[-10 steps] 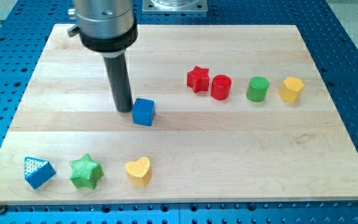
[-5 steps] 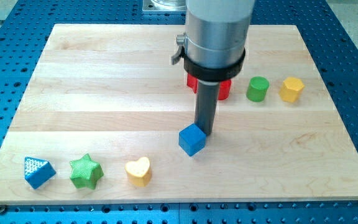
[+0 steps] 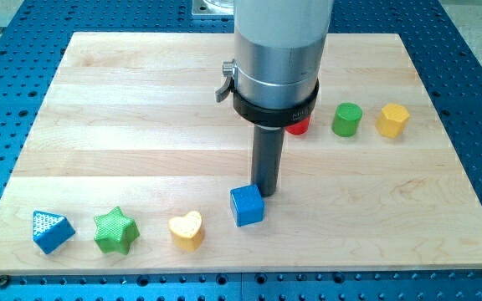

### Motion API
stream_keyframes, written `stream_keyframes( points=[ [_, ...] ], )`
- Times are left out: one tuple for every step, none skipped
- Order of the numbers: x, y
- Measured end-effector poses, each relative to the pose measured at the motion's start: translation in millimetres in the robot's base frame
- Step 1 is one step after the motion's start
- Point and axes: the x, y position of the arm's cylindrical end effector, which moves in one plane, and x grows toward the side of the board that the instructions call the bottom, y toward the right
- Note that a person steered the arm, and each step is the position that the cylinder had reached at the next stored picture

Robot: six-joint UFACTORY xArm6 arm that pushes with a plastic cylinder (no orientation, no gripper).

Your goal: Move the cube to the right of the heart

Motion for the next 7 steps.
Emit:
stream_keyframes(
  points=[
    [16,0],
    [27,2],
    [29,3],
    [7,-12],
    [19,-29],
    [26,-36],
    [26,-44]
  ],
)
